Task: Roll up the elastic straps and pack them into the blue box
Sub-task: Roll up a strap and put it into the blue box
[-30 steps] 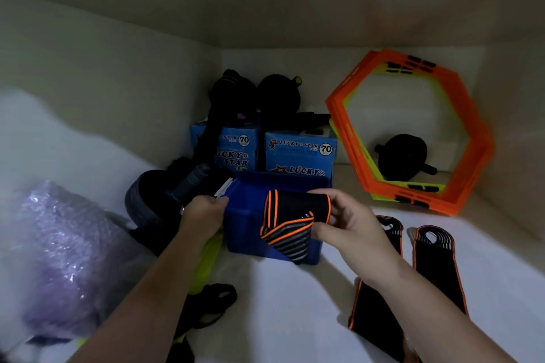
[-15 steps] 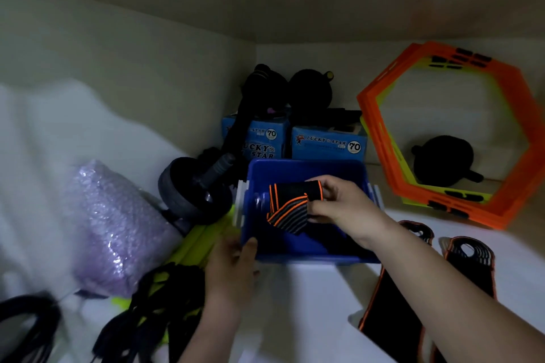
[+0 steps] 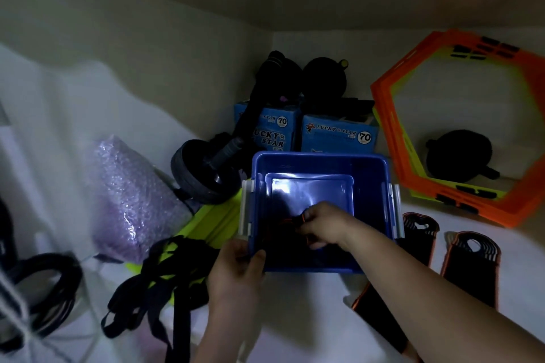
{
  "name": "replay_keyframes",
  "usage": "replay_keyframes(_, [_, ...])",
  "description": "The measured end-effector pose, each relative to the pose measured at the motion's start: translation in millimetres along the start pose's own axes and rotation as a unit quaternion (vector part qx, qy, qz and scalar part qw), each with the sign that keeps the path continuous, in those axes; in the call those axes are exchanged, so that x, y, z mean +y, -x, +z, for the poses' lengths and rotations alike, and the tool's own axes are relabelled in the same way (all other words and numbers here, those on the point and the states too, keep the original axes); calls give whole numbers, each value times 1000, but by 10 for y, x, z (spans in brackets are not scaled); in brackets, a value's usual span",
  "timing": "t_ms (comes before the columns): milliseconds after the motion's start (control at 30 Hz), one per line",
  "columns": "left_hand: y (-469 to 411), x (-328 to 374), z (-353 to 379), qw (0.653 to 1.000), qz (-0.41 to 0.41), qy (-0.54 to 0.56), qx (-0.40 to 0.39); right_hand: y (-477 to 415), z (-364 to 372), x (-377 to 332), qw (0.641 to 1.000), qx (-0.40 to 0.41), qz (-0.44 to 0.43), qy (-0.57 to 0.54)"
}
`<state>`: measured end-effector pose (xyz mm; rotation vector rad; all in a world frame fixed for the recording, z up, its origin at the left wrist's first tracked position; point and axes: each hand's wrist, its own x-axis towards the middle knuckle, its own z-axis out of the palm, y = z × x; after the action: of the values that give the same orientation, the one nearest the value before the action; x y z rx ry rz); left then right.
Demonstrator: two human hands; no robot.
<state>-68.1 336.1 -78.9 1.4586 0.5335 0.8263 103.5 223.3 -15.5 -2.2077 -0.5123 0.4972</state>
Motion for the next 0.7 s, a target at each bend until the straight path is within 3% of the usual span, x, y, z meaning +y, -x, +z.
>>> replay_keyframes(200, [-11, 41, -13, 1000, 9, -21, -11, 96, -29, -66, 973, 58, -39, 222])
replay_keyframes(433, [-31, 59, 20, 1000, -1, 4, -16, 423, -155, -184, 970, 57, -50, 230])
replay_keyframes(500, [-58, 31, 5, 1000, -1, -9, -22, 671, -269, -223, 969, 104, -90, 207])
replay_keyframes(600, [-90, 5, -42, 999, 10, -23, -41, 1255, -484, -74, 944, 237, -112, 201])
replay_keyframes(700, [-148, -17, -61, 997, 32, -28, -60, 1679, -695, 267, 943, 264, -21, 203])
